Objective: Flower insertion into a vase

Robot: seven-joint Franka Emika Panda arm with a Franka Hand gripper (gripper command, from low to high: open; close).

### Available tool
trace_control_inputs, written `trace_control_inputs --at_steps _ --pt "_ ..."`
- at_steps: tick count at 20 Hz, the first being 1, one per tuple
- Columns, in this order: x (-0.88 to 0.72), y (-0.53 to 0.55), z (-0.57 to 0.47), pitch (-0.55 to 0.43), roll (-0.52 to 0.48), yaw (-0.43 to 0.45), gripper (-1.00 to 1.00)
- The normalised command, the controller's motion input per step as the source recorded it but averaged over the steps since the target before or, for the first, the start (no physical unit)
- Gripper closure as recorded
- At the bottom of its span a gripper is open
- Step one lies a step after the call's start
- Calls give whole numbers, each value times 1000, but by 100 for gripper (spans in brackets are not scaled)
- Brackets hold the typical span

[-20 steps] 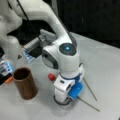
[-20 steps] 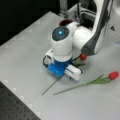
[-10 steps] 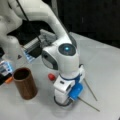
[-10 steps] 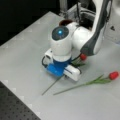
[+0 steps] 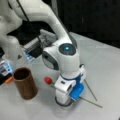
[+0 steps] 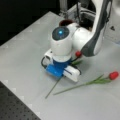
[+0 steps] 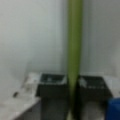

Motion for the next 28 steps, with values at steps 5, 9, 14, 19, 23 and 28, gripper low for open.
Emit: trace_control_inputs --at_steps 5,9,14,19,23,28 --pt "184 180 -47 49 28 -31 100" --pt "84 128 172 53 18 -76 100" --pt "-55 4 432 70 -15 -108 100" --pt "-151 -75 431 53 -28 -87 100" --pt "-171 -65 364 7 -16 -51 100" --pt "-190 -34 275 -66 65 -68 100"
